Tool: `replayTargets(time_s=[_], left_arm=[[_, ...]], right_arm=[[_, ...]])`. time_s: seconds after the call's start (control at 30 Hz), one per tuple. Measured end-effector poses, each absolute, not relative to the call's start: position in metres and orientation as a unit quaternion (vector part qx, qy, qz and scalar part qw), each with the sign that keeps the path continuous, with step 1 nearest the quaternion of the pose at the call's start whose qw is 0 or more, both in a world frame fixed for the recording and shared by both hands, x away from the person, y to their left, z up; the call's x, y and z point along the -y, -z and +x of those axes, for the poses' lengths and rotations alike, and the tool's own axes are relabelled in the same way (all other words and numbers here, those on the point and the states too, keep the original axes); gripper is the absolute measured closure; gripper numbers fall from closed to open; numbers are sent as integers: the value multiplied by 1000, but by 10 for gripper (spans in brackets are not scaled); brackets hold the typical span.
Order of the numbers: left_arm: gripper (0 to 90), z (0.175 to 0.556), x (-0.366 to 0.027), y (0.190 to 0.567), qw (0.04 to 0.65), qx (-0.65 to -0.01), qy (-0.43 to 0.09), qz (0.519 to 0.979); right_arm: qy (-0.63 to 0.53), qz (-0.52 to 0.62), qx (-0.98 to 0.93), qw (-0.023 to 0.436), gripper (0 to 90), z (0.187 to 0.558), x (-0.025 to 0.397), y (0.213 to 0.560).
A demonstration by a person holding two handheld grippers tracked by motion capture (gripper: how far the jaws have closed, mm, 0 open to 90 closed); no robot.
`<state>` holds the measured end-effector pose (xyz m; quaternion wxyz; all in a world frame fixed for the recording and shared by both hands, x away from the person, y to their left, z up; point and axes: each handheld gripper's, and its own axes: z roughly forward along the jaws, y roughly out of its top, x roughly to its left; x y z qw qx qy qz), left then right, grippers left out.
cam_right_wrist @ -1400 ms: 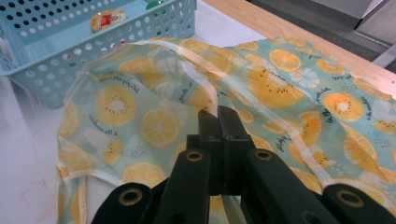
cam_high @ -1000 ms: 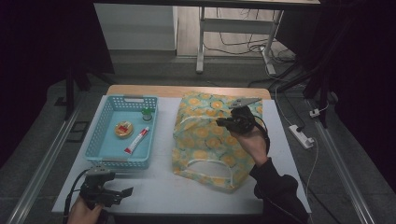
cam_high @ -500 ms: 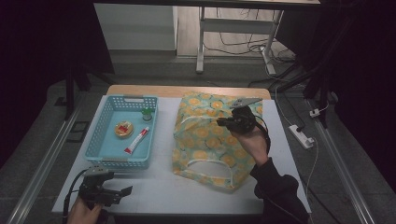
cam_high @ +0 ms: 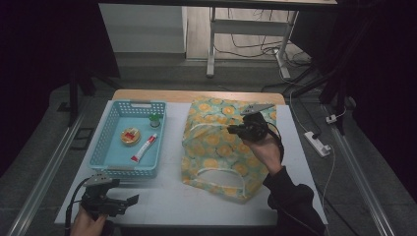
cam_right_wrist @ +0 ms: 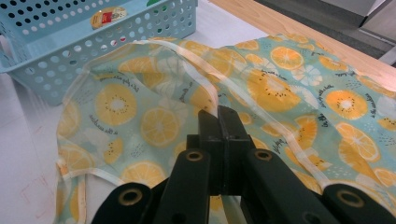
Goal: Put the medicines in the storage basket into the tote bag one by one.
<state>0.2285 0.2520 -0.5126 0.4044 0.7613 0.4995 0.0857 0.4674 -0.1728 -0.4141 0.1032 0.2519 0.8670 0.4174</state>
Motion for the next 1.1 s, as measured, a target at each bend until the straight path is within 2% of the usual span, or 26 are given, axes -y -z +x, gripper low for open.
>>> replayTargets(time_s=[0.53, 0.77, 1.1], left_arm=[[0, 237, -257, 504, 434, -474, -64, 763], [0, 239, -258, 495, 422, -467, -90, 772], [0, 246, -260, 486, 427, -467, -85, 770]], right_arm=[[-420, 251, -866, 99, 900, 468, 174, 413], [-422, 254, -865, 95, 900, 469, 175, 413], [-422, 251, -866, 96, 900, 468, 175, 413]])
